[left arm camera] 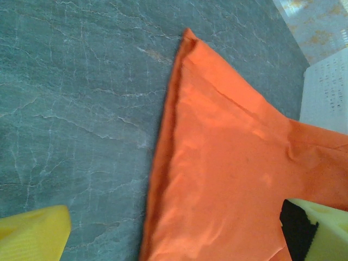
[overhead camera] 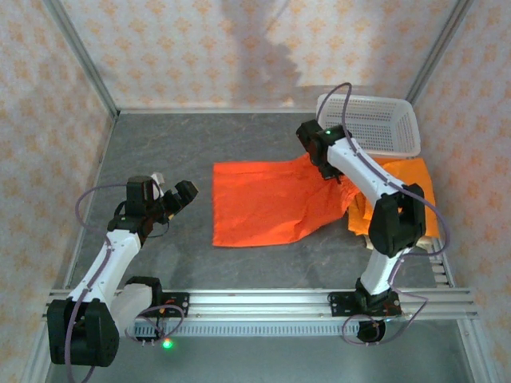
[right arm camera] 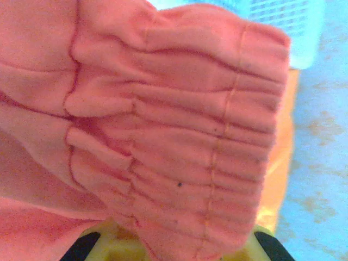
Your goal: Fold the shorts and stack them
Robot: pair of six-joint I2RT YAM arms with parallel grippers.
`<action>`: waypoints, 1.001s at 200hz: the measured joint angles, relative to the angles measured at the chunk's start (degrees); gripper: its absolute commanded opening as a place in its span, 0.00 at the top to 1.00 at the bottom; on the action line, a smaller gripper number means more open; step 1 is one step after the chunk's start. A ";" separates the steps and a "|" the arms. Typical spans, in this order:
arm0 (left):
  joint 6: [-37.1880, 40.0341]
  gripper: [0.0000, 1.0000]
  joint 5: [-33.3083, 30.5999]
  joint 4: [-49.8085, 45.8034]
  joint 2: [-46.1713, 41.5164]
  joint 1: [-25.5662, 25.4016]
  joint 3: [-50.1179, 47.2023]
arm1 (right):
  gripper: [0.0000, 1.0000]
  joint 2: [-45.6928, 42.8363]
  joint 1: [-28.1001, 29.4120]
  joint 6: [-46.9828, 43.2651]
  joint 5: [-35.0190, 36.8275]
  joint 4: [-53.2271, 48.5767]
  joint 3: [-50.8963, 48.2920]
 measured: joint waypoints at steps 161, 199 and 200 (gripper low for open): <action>0.00 0.00 0.02 0.09 0.48 0.00 -0.74 | 1.00 15.19 14.88 8.26 21.99 -22.40 25.05; -0.07 0.00 0.15 0.59 0.44 0.00 -0.74 | 1.00 19.06 18.86 9.68 22.10 -22.69 30.21; -0.07 0.00 0.17 0.61 0.44 0.00 -0.74 | 1.00 19.17 18.95 9.68 22.12 -22.71 30.34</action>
